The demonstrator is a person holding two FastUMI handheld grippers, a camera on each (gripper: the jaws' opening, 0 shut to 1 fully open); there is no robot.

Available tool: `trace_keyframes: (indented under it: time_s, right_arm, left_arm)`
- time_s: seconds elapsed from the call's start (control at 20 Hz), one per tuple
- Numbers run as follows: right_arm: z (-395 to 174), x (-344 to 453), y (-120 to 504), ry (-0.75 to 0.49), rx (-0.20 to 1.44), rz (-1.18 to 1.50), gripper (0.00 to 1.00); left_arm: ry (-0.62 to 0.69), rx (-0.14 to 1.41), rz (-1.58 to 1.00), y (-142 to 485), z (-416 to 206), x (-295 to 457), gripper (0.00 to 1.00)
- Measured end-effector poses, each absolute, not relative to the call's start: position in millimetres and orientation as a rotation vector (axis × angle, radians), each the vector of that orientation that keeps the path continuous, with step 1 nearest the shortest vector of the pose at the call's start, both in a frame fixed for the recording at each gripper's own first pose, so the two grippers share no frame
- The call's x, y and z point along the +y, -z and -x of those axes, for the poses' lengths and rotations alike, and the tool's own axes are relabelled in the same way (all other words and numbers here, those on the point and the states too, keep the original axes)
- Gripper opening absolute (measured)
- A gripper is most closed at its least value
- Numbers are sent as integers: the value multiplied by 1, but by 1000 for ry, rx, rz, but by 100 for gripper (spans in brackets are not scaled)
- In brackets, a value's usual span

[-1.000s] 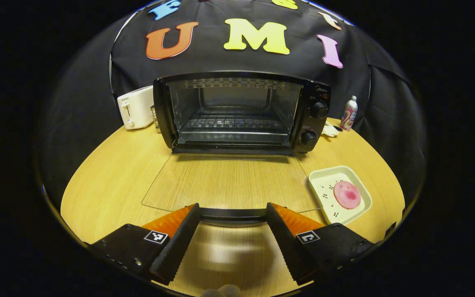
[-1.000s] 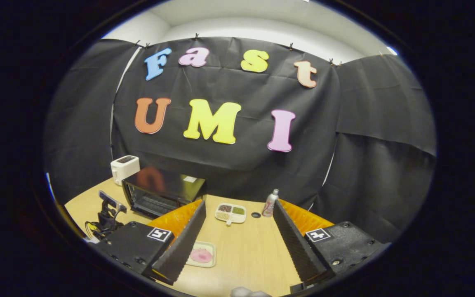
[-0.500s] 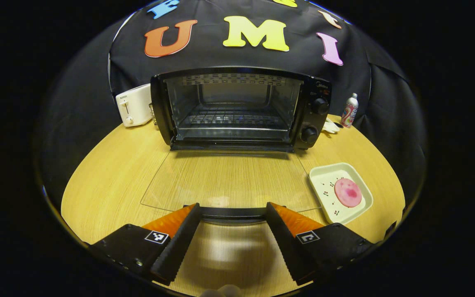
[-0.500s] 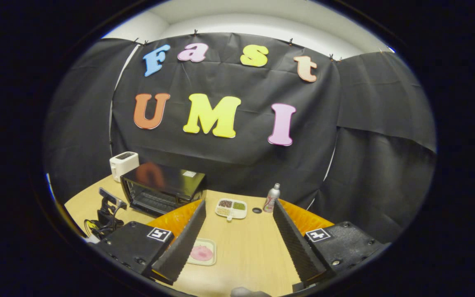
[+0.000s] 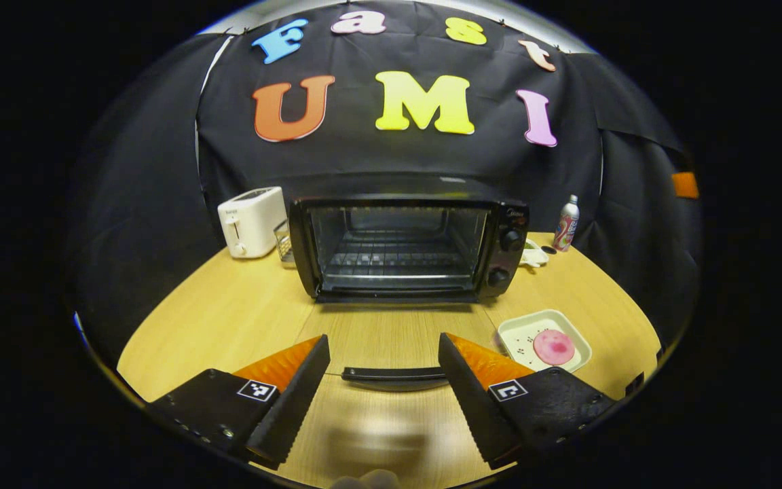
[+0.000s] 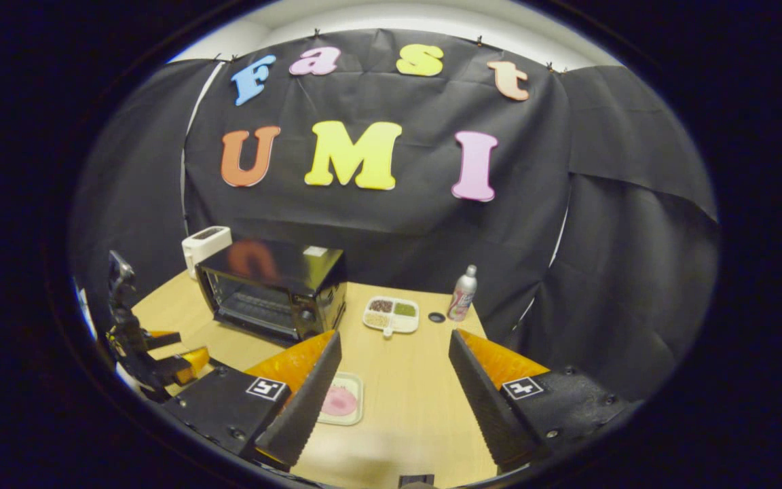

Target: Open the electric oven with the left hand, put the food in, and close the electric oven.

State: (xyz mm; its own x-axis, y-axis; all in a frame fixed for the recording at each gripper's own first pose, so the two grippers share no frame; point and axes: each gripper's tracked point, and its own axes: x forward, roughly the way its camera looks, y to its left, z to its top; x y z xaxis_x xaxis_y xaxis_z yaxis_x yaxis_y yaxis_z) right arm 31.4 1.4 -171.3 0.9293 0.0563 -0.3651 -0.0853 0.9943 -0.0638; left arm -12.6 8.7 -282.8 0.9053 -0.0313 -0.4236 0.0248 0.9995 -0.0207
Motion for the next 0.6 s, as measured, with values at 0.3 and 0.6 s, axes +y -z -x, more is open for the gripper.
trace_keyframes:
  time_s: [0.3,0.6]
  right_arm:
    - [-61,24,271,-167,612,70,89]
    - [-88,35,351,-220,861,12,78]
  left_arm:
    - [19,326,29,210,31,10,97]
    - [-23,288,66,175,47,19,97]
